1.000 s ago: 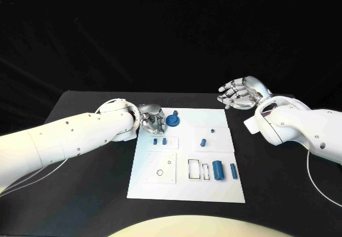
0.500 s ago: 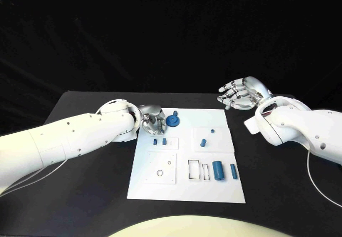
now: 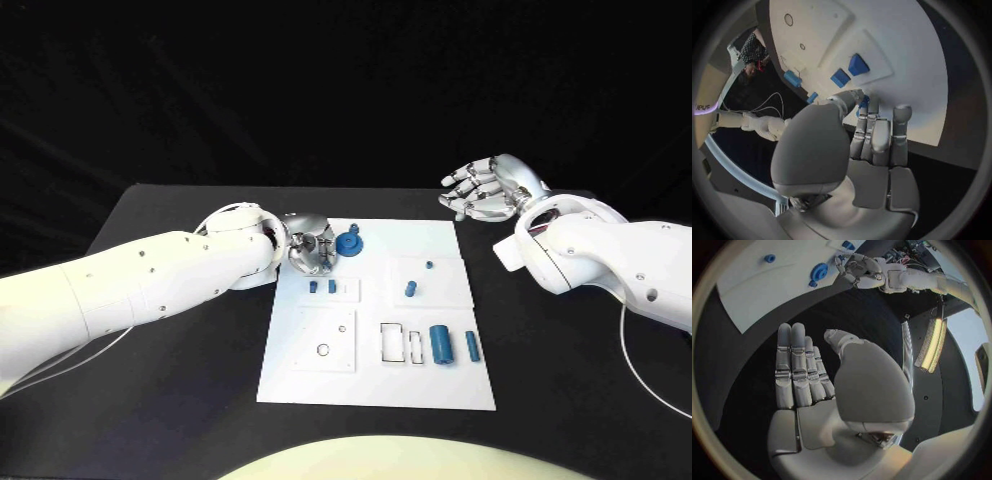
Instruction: Assemble the parts on the task board
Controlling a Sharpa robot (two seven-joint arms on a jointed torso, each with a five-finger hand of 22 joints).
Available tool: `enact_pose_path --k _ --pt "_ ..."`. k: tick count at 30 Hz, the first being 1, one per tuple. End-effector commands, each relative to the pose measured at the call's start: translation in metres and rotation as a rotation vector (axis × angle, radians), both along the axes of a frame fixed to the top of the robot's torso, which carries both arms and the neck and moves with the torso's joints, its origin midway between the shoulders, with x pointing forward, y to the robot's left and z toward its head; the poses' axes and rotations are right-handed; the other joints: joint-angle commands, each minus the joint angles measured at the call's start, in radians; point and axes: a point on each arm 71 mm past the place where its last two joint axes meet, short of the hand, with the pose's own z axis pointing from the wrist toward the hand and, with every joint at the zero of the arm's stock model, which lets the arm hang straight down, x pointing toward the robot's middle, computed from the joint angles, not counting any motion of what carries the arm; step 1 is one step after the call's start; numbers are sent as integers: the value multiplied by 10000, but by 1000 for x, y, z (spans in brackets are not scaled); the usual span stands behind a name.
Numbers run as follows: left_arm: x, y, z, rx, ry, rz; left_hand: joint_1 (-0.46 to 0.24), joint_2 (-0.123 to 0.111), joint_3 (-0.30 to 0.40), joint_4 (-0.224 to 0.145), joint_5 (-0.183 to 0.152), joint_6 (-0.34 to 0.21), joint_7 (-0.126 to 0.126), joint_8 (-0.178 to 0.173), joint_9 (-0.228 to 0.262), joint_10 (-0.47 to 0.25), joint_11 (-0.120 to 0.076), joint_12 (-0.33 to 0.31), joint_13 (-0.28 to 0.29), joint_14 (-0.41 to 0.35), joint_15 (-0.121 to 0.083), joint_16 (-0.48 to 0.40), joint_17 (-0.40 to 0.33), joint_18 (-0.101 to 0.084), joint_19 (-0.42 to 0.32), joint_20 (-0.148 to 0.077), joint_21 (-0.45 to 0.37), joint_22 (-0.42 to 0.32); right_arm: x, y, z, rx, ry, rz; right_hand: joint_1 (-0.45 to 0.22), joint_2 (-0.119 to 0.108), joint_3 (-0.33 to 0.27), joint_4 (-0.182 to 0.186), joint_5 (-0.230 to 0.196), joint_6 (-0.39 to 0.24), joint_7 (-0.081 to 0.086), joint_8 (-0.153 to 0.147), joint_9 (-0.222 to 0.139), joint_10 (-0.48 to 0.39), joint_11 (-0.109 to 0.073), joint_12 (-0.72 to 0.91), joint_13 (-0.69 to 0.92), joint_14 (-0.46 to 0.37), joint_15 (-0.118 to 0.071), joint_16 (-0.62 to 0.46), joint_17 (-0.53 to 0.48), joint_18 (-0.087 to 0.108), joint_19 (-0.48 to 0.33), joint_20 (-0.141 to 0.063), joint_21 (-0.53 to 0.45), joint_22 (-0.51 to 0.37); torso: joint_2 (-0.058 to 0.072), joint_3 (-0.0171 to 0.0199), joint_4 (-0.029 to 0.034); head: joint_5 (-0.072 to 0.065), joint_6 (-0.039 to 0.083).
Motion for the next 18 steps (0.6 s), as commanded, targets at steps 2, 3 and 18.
enact_pose_path --k 2,3,18 --pt "-1 1 -3 203 -109 -133 -68 62 -11 -42 -34 58 -3 -30 17 80 -8 -30 13 4 23 30 8 -49 -30 6 0 0 -1 2 0 -41 -58 168 -104 -15 18 -24 61 33 30 32 -8 91 -12 -44 -8 66 -13 -56 -15 26 64 22 -57 -9 -2 -4 4 -2 6" --pt "-1 1 -3 196 -121 -130 -68 62 -11 -42 -34 58 -3 -30 17 80 -8 -30 13 4 23 30 8 -49 -30 6 0 0 -1 2 0 -41 -58 165 -104 -15 18 -24 61 33 30 32 -8 91 -12 -44 -8 66 -13 -56 -15 26 64 22 -57 -9 -1 -3 2 -1 6" --pt "-1 3 -3 102 -68 -24 -309 -152 2 -4 -42 -594 160 -663 -156 -233 158 -341 -20 -256 155 -67 -472 15 -329 86 -234 -278 0 1 0 -58 -139 110 -114 -36 20 -54 64 16 35 27 -17 86 -5 -76 -51 60 -6 -104 -19 23 62 25 -73 -33 -2 8 -5 7 -3"
